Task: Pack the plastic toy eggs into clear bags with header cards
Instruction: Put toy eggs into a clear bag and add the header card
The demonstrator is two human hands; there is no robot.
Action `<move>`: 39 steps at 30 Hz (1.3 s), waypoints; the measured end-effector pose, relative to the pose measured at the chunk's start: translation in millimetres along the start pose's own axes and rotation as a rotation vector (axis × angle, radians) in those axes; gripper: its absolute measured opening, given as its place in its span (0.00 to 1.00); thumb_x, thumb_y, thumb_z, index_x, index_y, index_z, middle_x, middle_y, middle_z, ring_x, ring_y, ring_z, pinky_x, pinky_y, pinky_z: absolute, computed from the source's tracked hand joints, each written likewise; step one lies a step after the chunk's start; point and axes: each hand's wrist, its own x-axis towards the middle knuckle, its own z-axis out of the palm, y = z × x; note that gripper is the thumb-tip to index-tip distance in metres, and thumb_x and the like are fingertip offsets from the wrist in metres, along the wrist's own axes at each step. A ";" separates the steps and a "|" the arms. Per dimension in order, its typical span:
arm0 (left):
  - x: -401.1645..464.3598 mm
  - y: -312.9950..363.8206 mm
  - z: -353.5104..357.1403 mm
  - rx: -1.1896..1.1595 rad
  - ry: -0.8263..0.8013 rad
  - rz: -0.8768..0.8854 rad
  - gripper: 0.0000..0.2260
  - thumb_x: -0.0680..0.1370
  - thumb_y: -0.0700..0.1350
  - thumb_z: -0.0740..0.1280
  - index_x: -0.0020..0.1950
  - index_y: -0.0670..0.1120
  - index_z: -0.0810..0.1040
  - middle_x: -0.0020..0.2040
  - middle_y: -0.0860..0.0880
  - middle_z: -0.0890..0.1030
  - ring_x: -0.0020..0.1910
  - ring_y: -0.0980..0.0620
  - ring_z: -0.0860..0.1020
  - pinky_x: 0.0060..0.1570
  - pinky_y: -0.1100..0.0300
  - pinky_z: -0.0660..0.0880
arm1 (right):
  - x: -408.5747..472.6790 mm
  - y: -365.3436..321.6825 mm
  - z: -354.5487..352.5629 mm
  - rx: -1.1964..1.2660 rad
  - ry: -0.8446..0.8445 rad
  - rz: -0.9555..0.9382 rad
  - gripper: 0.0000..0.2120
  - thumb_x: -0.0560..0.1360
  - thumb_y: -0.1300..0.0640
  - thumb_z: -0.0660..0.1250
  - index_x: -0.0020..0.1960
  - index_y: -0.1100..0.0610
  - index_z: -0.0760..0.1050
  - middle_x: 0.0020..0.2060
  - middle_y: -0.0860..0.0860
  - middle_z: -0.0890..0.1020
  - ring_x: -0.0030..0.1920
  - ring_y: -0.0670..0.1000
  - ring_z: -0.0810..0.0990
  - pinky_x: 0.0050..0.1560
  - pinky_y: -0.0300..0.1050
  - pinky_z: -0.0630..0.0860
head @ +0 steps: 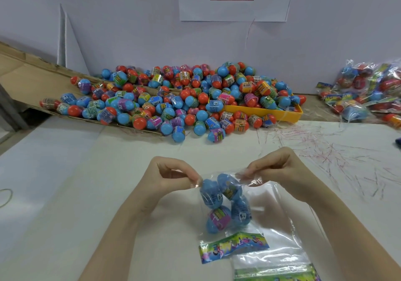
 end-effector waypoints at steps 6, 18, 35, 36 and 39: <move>-1.1 -0.3 -2.2 -0.048 -0.005 -0.019 0.07 0.56 0.46 0.68 0.30 0.47 0.84 0.32 0.49 0.83 0.35 0.56 0.81 0.36 0.69 0.74 | -1.0 -1.0 0.8 -0.003 0.009 -0.032 0.09 0.57 0.58 0.70 0.35 0.49 0.84 0.35 0.51 0.85 0.39 0.49 0.84 0.39 0.39 0.80; -2.4 8.0 9.2 0.059 0.116 -0.010 0.07 0.53 0.43 0.77 0.28 0.45 0.83 0.29 0.48 0.82 0.31 0.56 0.80 0.35 0.69 0.76 | -1.9 -2.2 -5.3 -0.122 -0.046 0.034 0.20 0.66 0.79 0.63 0.31 0.57 0.83 0.42 0.54 0.85 0.45 0.50 0.83 0.44 0.39 0.78; -3.8 6.0 9.4 -0.003 0.042 -0.004 0.20 0.55 0.44 0.81 0.44 0.55 0.83 0.45 0.53 0.84 0.45 0.54 0.83 0.41 0.66 0.77 | 16.5 -19.3 29.7 -0.426 -0.191 0.241 0.14 0.63 0.54 0.77 0.48 0.52 0.82 0.40 0.46 0.85 0.42 0.43 0.82 0.44 0.36 0.77; -3.9 5.4 11.2 0.020 0.010 -0.051 0.23 0.55 0.48 0.78 0.49 0.57 0.81 0.49 0.55 0.83 0.46 0.53 0.83 0.40 0.65 0.77 | 15.8 -17.3 30.5 -0.395 -0.168 0.225 0.13 0.64 0.57 0.77 0.48 0.55 0.83 0.40 0.47 0.85 0.42 0.45 0.82 0.43 0.37 0.78; -4.5 5.6 19.9 0.098 -0.130 -0.206 0.23 0.61 0.50 0.78 0.55 0.56 0.80 0.47 0.52 0.84 0.41 0.54 0.84 0.37 0.65 0.78 | 14.4 -14.6 31.2 -0.343 -0.117 0.174 0.12 0.63 0.60 0.77 0.47 0.55 0.83 0.40 0.47 0.85 0.41 0.44 0.82 0.42 0.35 0.77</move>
